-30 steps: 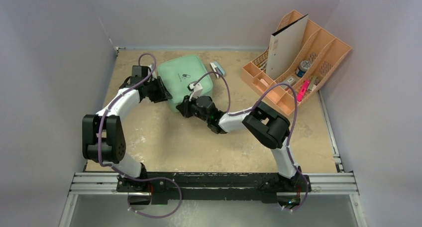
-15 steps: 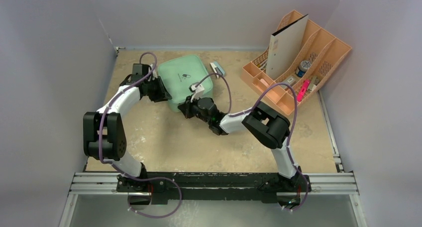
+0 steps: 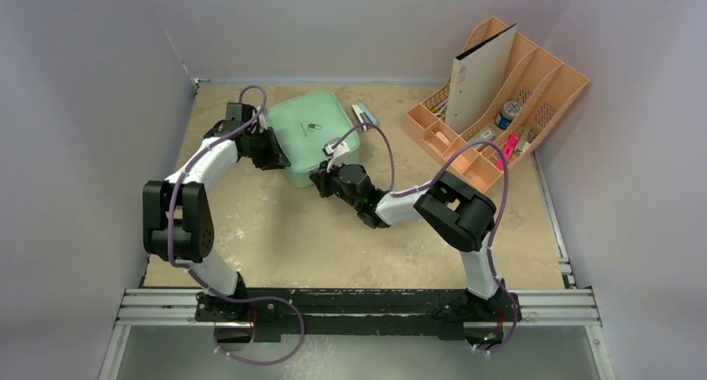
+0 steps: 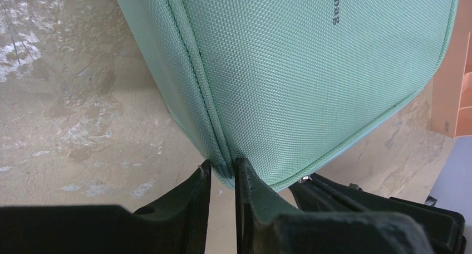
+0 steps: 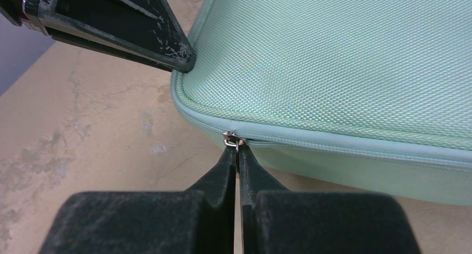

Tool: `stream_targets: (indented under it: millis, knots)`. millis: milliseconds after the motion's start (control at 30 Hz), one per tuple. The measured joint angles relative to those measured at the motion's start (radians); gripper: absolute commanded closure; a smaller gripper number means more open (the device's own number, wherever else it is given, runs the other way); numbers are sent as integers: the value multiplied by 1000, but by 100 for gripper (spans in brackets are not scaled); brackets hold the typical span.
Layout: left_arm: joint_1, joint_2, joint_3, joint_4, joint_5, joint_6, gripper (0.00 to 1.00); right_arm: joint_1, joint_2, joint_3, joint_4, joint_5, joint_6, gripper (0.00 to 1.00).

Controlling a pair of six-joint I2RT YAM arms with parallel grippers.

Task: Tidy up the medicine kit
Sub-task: Zip the medicine box at the center of the board.

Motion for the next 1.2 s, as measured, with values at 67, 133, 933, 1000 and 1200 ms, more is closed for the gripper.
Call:
stream_targets:
  millis: [67, 133, 933, 1000, 1200]
  knots:
    - [0, 5, 7, -8, 0, 1, 83, -6, -10, -7, -10, 2, -23, 100]
    - [0, 8, 11, -14, 0, 3, 83, -13, -18, -13, -17, 4, -47, 100]
    - [24, -230, -47, -48, -114, -34, 61, -95, -67, -11, -127, -111, -154, 100]
    - [28, -312, -70, -46, -116, -58, 61, -74, -63, 10, -142, -105, -150, 100]
    - [64, -396, -107, -46, -108, -135, 62, 7, -15, 113, -209, -85, -135, 100]
